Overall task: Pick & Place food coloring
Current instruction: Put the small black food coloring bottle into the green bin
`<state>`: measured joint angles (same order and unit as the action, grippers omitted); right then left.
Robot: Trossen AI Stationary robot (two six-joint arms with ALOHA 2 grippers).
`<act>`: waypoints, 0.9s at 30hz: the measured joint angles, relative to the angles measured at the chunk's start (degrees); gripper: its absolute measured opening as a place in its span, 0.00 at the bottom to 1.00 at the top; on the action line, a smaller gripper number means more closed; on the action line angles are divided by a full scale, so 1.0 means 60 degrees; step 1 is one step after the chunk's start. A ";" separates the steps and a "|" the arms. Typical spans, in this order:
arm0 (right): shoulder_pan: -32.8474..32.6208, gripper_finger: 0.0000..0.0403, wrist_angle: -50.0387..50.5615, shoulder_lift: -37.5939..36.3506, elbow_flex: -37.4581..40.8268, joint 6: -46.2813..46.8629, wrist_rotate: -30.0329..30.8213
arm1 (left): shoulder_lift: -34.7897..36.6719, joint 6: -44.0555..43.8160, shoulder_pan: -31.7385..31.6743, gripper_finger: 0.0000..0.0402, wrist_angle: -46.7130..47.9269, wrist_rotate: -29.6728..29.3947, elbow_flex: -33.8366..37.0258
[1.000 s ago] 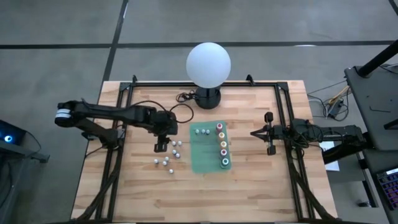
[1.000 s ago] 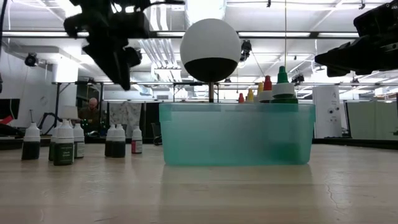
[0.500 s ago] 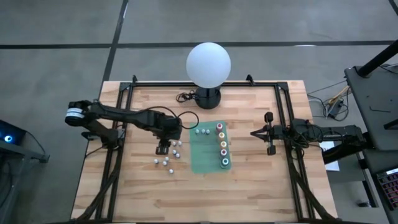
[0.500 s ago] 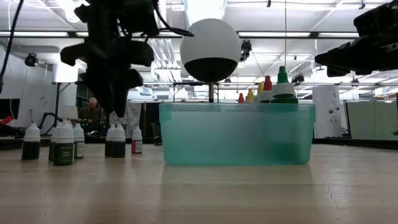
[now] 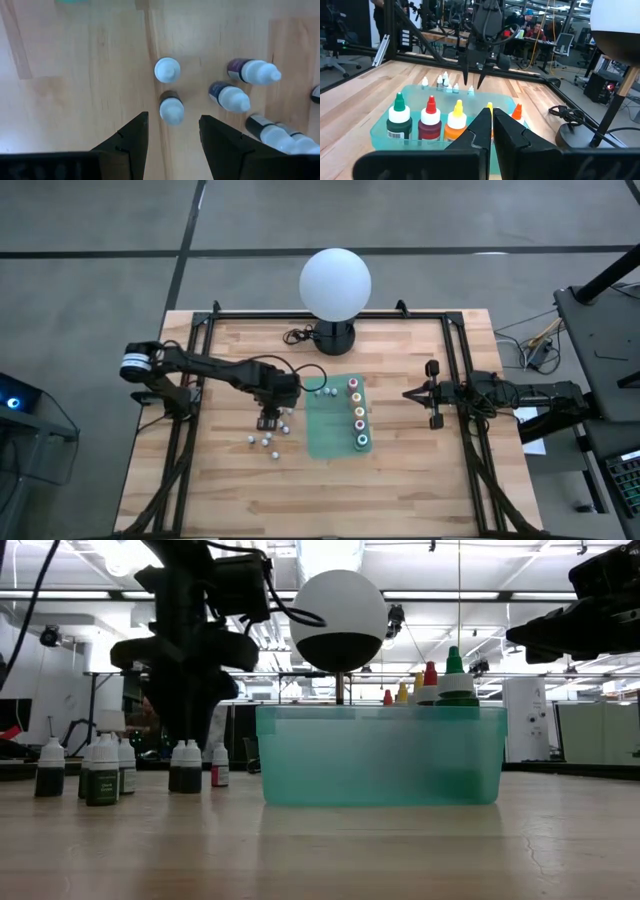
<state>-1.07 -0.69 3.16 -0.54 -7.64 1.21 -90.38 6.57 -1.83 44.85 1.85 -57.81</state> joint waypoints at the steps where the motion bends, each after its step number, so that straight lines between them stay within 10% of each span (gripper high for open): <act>1: -0.0002 0.02 0.0002 0.0000 0.0000 -0.0005 0.0000 | -0.0030 0.0000 0.0000 0.37 -0.0022 0.0000 -0.0006; 27: -0.0006 0.02 0.0000 0.0000 0.0000 -0.0007 -0.0003 | -0.0657 0.0076 -0.0036 0.37 -0.0396 0.0000 -0.0014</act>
<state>-1.10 -0.69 3.16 -0.54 -7.68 1.19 -94.32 7.03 -2.04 42.47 1.85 -57.89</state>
